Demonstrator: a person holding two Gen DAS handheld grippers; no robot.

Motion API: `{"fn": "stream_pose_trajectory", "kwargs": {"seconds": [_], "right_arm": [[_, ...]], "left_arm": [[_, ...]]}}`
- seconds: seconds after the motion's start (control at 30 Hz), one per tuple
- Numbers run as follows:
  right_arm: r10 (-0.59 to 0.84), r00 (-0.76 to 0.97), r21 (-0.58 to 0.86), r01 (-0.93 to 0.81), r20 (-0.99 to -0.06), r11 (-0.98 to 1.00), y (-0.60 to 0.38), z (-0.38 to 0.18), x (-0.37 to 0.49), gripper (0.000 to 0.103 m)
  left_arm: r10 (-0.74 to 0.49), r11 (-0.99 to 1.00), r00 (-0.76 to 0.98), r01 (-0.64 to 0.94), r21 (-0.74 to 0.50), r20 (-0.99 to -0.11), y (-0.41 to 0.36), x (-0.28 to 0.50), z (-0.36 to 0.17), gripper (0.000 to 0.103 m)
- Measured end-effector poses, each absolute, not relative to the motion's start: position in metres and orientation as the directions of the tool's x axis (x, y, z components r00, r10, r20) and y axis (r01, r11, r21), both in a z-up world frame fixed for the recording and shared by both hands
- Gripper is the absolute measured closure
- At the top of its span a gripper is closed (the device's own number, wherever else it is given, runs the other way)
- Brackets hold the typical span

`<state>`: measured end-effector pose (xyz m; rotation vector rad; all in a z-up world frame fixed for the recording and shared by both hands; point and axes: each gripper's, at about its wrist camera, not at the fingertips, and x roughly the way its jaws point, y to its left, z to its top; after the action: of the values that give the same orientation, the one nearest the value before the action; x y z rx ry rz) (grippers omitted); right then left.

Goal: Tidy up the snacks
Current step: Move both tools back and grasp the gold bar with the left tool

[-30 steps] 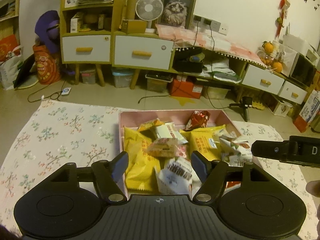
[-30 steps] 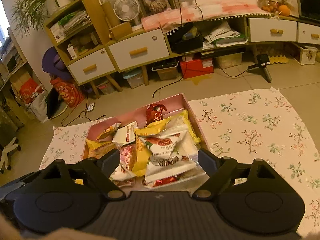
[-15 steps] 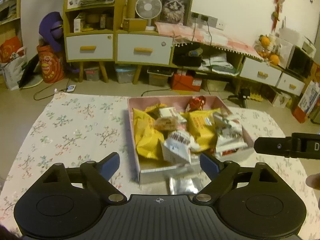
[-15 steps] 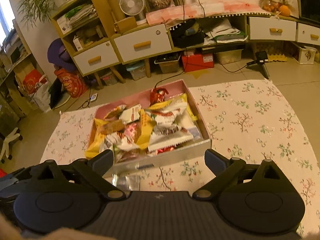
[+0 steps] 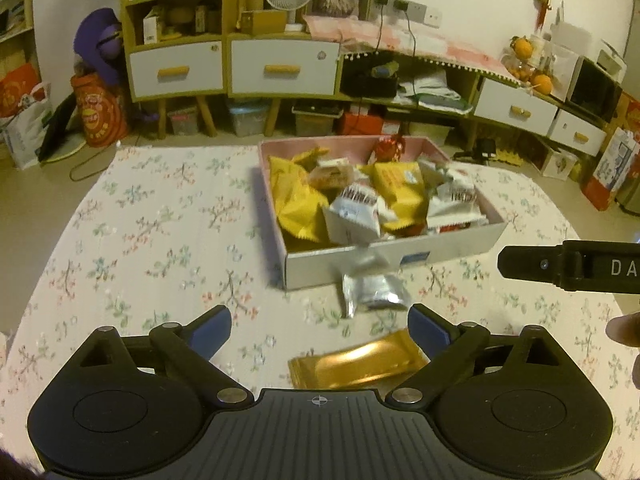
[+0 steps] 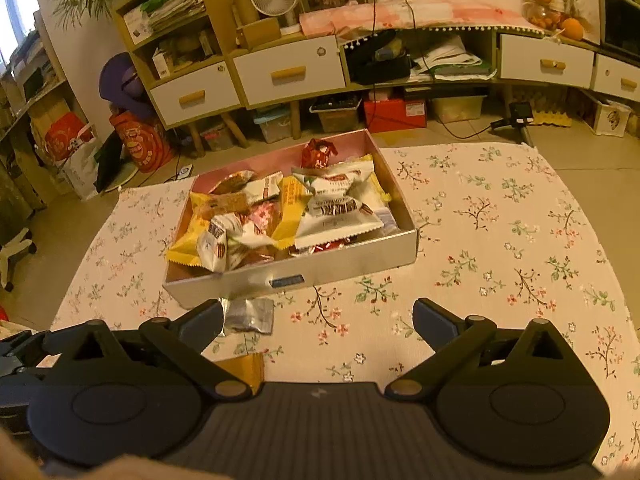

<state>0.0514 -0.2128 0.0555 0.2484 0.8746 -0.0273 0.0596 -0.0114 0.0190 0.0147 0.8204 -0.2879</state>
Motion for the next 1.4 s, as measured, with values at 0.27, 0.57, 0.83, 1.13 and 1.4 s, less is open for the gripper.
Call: {"fn": "stream_pose_trajectory", "kwargs": {"seconds": [0.27, 0.57, 0.83, 1.13, 1.4], "right_arm": [[0.071, 0.658, 0.168, 0.085, -0.75, 0.982, -0.21, 0.04, 0.038, 0.0], [0.042, 0.631, 0.069, 0.018, -0.775, 0.997, -0.204, 0.014, 0.031, 0.0], [0.067, 0.633, 0.05, -0.045, -0.772, 0.998, -0.204, 0.005, 0.04, 0.0], [0.069, 0.629, 0.056, -0.041, -0.774, 0.998, -0.212, -0.003, 0.049, 0.0], [0.098, 0.635, 0.084, -0.052, -0.767, 0.995, -0.207, -0.003, 0.06, 0.001]], "left_arm": [[-0.217, 0.965, 0.647, 0.256, -0.059, -0.731, -0.001, 0.051, -0.001, 0.007], [-0.301, 0.897, 0.667, 0.44, 0.035, -0.681, -0.006, 0.047, -0.024, 0.007], [-0.372, 0.804, 0.596, 0.591, 0.074, -0.712, -0.028, 0.057, -0.043, 0.007], [-0.353, 0.794, 0.529, 0.606, 0.052, -0.771, -0.039, 0.07, -0.05, 0.019], [-0.357, 0.794, 0.48, 0.608, 0.01, -0.802, -0.042, 0.066, -0.042, 0.075]]}}
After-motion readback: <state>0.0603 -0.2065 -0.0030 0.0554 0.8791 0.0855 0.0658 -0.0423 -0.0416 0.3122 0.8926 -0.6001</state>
